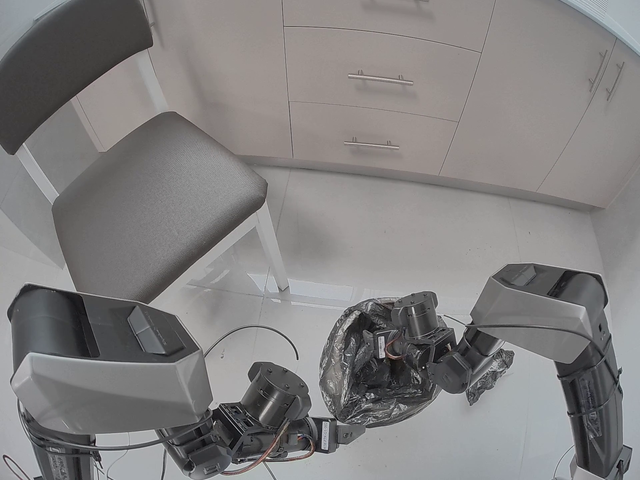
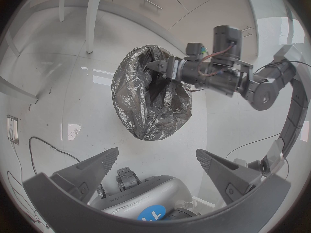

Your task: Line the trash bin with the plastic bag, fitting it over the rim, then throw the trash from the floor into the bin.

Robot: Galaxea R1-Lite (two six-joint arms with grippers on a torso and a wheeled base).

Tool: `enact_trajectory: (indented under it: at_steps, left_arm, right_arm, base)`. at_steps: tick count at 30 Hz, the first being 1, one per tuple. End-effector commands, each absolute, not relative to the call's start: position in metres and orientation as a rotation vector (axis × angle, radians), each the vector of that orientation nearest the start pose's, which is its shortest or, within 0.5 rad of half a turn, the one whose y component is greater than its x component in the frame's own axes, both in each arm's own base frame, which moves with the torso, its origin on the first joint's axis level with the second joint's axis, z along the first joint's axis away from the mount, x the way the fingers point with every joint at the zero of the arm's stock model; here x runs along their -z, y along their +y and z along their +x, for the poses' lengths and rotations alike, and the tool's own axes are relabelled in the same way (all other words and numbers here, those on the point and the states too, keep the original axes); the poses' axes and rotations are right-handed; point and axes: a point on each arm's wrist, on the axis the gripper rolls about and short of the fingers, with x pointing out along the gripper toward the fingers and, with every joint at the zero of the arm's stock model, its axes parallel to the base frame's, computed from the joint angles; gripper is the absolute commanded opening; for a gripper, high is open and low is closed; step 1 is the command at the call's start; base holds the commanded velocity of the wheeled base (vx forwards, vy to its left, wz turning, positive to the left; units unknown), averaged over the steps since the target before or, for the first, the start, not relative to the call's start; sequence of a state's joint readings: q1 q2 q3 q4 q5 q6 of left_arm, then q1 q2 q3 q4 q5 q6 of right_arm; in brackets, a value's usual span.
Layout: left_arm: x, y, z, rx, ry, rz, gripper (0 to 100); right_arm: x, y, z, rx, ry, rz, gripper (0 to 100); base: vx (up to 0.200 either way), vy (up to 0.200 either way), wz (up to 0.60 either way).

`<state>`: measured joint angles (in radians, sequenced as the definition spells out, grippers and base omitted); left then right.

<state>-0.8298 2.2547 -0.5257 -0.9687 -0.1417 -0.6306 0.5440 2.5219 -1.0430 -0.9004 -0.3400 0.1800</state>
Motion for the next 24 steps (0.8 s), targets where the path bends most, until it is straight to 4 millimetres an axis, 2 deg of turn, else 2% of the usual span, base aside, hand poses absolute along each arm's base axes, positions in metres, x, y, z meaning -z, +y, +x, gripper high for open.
enact_trajectory:
  at_steps: [1,4,6,7,10,13,14,16,20,21,24]
  left_arm:
    - [0.022,-0.231,0.207,0.648,0.992,-0.291,100]
    - [0.022,-0.231,0.207,0.648,0.994,-0.291,100]
    - [0.022,-0.231,0.207,0.648,0.994,-0.291,100]
    - [0.022,-0.231,0.207,0.648,0.994,-0.291,100]
    - [0.022,-0.231,0.207,0.648,0.993,-0.289,100]
    - [0.022,-0.231,0.207,0.648,0.994,-0.291,100]
    - [0.022,-0.231,0.207,0.648,0.994,-0.291,100]
    - [0.022,-0.231,0.207,0.648,0.993,-0.289,100]
    - [0.022,-0.231,0.207,0.648,0.993,-0.289,100]
    - [0.022,-0.231,0.207,0.648,0.993,-0.289,100]
    - [0.022,-0.231,0.207,0.648,0.995,-0.289,100]
  right_arm:
    - [-0.007,0.199,0.338,-0.163,0.493,-0.048,100]
    - [-0.016,0.194,0.328,-0.163,0.492,-0.046,100]
    - [-0.033,0.182,0.313,-0.158,0.484,-0.036,100]
    - [-0.033,0.182,0.313,-0.158,0.484,-0.036,100]
    - [-0.047,0.158,0.294,-0.129,0.494,-0.046,100]
    - [-0.058,0.130,0.289,-0.067,0.492,-0.056,100]
    - [-0.060,0.114,0.291,-0.024,0.491,-0.059,100]
    - [-0.062,0.097,0.295,0.022,0.491,-0.057,100]
    - [-0.069,0.053,0.318,0.144,0.461,-0.044,100]
    - [-0.070,0.051,0.320,0.150,0.456,-0.042,100]
    - [-0.071,0.033,0.345,0.187,0.463,-0.025,100]
  base:
    - [0.000,0.000,0.00]
    - [0.000,0.000,0.00]
    - [0.000,0.000,0.00]
    - [0.000,0.000,0.00]
    - [0.000,0.000,0.00]
    - [0.000,0.000,0.00]
    - [0.000,0.000,0.00]
    - [0.000,0.000,0.00]
    - [0.000,0.000,0.00]
    - [0.000,0.000,0.00]
    - [0.000,0.000,0.00]
